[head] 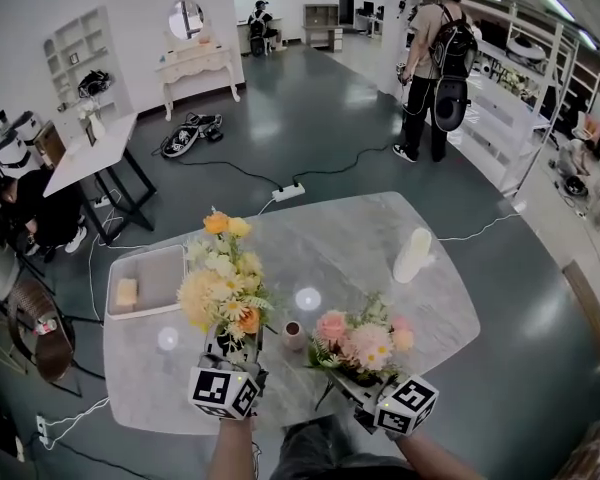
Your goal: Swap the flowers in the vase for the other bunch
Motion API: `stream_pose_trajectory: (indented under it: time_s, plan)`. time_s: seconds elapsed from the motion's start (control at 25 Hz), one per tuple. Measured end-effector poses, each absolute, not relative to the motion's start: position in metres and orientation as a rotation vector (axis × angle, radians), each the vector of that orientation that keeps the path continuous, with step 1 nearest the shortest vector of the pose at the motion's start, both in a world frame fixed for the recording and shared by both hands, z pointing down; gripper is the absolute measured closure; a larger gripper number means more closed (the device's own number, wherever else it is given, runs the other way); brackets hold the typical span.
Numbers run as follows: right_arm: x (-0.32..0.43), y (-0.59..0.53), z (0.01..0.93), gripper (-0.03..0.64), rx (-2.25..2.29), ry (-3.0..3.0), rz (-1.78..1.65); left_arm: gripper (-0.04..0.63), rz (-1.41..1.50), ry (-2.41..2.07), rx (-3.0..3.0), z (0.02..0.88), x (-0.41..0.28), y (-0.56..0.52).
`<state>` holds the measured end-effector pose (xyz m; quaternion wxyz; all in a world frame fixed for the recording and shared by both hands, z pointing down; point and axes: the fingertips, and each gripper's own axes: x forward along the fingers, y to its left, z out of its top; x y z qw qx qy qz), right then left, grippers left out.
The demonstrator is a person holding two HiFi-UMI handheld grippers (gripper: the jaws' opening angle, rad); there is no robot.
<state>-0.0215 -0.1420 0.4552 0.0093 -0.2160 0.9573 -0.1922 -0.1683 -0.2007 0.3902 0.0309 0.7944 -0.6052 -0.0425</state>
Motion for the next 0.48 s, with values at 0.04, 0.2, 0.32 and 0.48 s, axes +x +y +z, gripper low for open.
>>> stream_pose_trajectory:
  time_s: [0.04,0.2,0.32,0.48]
  plan:
    - [-0.021,-0.143,0.454,0.522,-0.665,2.991,-0.599,0.535,-0.129,-1.873,2.442,0.390,-0.168,-0.201]
    - [-0.023,-0.145,0.455,0.522,-0.636,2.999,-0.593,0.535,-0.117,-1.902,2.419,0.393,-0.173,-0.196]
    - [-0.024,-0.147,0.453,0.522,-0.614,3.005,-0.594,0.536,-0.108,-1.931,2.394,0.392,-0.177,-0.192]
    - [-0.025,-0.146,0.451,0.522,-0.573,3.010,-0.591,0.537,-0.100,-1.964,2.361,0.393,-0.180,-0.185]
